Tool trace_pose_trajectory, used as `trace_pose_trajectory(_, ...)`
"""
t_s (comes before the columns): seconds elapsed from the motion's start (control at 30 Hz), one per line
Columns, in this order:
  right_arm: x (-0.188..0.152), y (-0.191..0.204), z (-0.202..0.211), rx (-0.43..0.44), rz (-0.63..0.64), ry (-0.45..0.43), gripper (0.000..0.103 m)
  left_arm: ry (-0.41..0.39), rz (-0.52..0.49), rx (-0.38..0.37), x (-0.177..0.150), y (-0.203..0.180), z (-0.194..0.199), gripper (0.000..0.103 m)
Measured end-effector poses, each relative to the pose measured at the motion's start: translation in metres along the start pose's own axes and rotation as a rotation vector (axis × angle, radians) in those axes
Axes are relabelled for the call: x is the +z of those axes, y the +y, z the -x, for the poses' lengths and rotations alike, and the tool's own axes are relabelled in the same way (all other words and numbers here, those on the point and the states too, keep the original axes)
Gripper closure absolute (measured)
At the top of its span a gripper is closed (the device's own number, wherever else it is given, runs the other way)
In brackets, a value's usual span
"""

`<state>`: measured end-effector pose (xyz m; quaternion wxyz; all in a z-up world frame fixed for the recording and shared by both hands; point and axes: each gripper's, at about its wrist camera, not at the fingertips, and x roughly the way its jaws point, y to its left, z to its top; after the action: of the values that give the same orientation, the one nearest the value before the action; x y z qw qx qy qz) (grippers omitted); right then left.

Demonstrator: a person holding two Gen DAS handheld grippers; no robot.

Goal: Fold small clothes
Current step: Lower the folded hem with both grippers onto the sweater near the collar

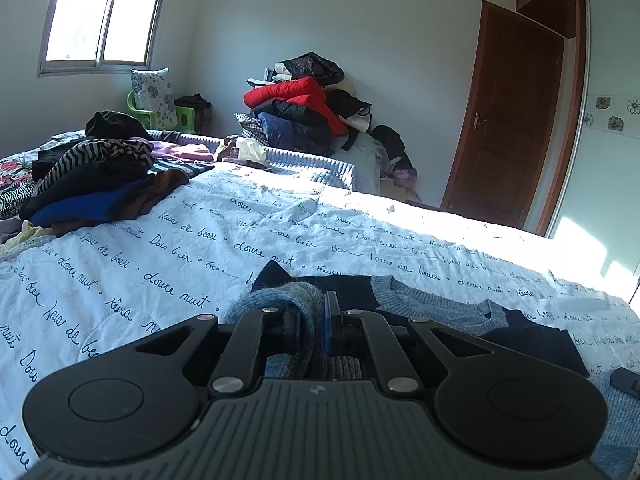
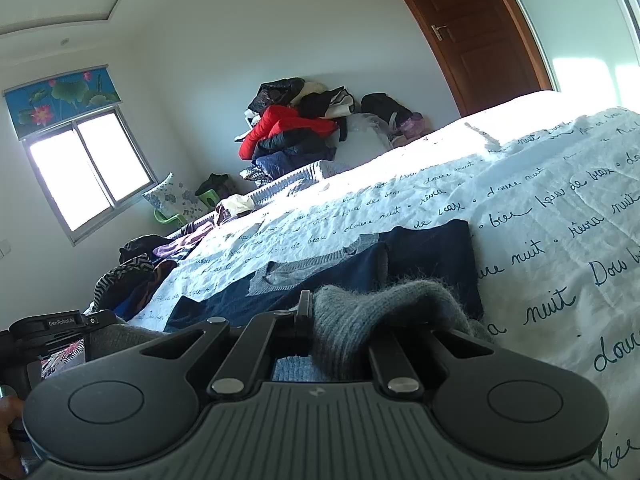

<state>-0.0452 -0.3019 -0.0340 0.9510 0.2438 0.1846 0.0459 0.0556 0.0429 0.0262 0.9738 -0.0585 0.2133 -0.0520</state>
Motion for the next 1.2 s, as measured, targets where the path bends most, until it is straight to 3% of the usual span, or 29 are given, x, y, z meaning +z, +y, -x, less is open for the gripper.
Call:
trace_pose_trajectory(0.73, 0.010, 0.001, -0.005, 0.021, -0.010, -0.008, 0.097, -0.007, 0.019, -0.007, 0.010, 0.006, 0.001, 0.093)
trace_pose_trajectory(1.2, 0.028, -0.011, -0.030, 0.038, -0.067, 0.000, 0.097, 0.023, 0.104, -0.041, 0.037, 0.014, -0.022, 0.094)
